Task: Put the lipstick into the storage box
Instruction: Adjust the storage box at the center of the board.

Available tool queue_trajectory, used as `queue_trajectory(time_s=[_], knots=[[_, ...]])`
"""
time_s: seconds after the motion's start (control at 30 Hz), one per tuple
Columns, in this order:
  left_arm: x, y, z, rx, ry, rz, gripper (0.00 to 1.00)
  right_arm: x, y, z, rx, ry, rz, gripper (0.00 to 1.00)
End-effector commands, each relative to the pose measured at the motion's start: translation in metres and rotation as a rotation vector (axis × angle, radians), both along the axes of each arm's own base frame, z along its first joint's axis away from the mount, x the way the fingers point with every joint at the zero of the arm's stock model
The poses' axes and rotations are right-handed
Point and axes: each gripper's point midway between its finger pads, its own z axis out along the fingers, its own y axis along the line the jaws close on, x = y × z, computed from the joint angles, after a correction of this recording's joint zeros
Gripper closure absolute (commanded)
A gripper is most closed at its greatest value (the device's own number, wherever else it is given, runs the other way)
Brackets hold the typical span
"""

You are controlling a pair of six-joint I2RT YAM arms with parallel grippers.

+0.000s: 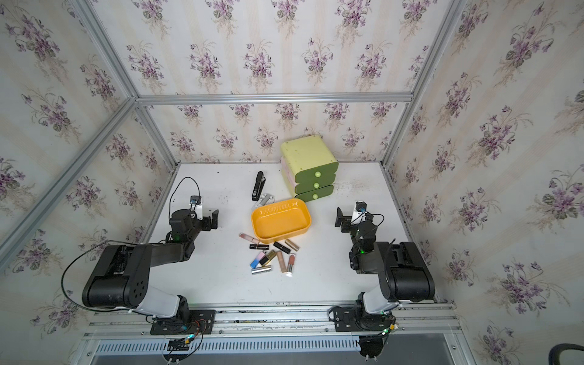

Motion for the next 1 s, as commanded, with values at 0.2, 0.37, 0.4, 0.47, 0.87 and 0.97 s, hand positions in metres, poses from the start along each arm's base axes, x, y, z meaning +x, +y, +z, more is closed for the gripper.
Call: queue_trajectory(time_s=[0.2,0.37,0.4,0.47,0.87,0.97], knots=[[0.0,0.01,0.01,-0.002,0.002,0.049,0.0,0.003,-0.01,0.012,0.009,-0.029,-0.059,0.0],[-0.009,0.023,0.032,-0.005,-0.029,0.132,0.0,0.019,-0.028,0.026,0.042,0.067,-0.176,0.0],[-0.01,0.026,0.036,-0.005,-0.027,0.149,0.0,0.021,-0.03,0.028,0.068,0.102,-0.198,0.0],[-0.014,0.032,0.048,-0.016,-0.018,0.191,0.0,0.03,-0.031,0.033,0.131,0.179,-0.228,0.0],[-0.028,0.008,0.113,-0.288,0.113,0.18,0.0,0.023,0.044,0.068,0.429,0.392,0.119,0.0],[-0.034,-0.006,0.114,-0.363,0.185,0.14,0.0,0.014,0.057,0.07,0.461,0.445,0.173,0.0]])
